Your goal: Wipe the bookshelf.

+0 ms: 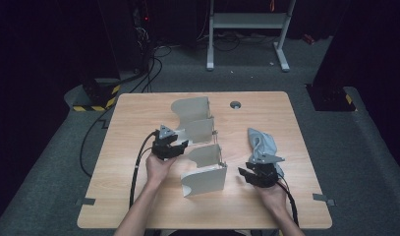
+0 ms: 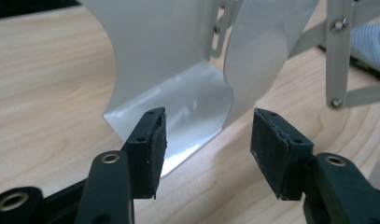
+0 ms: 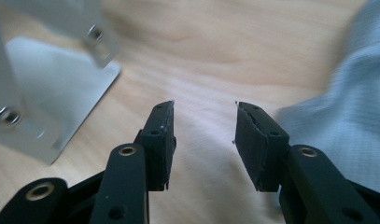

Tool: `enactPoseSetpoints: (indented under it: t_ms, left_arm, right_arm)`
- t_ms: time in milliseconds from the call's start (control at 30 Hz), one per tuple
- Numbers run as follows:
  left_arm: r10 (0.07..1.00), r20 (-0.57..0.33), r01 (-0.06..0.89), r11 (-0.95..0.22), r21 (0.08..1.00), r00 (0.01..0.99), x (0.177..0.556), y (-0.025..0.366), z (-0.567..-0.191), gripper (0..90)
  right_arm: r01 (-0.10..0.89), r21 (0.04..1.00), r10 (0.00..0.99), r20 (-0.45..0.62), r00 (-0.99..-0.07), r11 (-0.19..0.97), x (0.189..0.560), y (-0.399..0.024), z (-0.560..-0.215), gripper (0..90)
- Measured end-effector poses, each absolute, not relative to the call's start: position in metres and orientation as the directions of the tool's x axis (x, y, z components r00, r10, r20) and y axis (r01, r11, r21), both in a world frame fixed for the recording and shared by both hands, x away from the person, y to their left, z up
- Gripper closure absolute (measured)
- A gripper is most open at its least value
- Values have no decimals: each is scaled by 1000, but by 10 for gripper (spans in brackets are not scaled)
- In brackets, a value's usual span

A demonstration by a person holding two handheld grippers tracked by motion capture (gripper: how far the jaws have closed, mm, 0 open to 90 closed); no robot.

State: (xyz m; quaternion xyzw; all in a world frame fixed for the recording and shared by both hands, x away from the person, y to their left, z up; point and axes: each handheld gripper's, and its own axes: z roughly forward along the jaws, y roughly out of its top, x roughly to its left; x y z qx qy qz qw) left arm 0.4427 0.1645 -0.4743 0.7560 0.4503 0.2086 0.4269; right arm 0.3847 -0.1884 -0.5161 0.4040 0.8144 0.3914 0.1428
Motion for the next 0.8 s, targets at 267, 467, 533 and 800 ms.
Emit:
enactPoseSetpoints:
  t_ms: [267,467,533,800]
  left_arm:
    - [847,-57,490,-250,835,529,454,156,-465,450]
    - [836,-77,492,-244,836,544,463,152,-466,477]
    - [830,-61,498,-272,823,554,466,149,-468,478]
    - [812,-40,474,-300,828,583,471,140,-465,597]
  right_arm:
    - [552,740,762,85,-643,384,386,-181,-524,567]
    - [543,744,746,90,-660,390,384,-177,-525,555]
    - [544,744,745,95,-660,387,385,-177,-525,549]
    - [543,745,744,96,-662,387,386,-174,-525,542]
